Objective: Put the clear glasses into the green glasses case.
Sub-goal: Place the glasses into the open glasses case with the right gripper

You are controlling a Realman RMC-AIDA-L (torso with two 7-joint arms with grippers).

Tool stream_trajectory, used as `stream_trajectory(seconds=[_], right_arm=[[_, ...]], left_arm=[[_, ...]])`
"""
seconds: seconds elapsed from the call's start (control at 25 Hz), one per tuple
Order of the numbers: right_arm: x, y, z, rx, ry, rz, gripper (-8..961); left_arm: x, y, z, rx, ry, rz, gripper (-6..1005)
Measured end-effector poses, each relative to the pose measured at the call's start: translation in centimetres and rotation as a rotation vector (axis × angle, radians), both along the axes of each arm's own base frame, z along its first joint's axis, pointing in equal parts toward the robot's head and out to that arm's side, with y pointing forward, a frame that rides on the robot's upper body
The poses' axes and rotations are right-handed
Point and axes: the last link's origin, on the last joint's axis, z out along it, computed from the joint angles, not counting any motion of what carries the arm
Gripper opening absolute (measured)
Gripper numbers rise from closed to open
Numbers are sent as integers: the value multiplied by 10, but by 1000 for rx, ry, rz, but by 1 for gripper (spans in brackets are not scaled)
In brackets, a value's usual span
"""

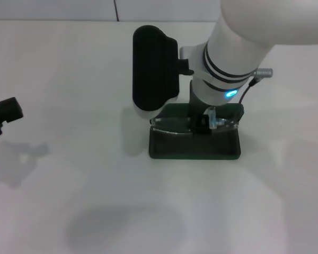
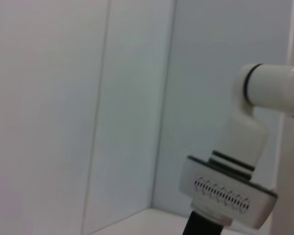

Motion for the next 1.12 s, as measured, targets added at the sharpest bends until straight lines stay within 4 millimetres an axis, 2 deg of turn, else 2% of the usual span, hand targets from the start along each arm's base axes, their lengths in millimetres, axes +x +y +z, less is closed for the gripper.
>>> stream_trajectory(seconds=[1.12], right_arm=[[9,-8,-6,15,-38,-29,104]], left_arm=[[-3,-3,-2,-1,14,11,41]])
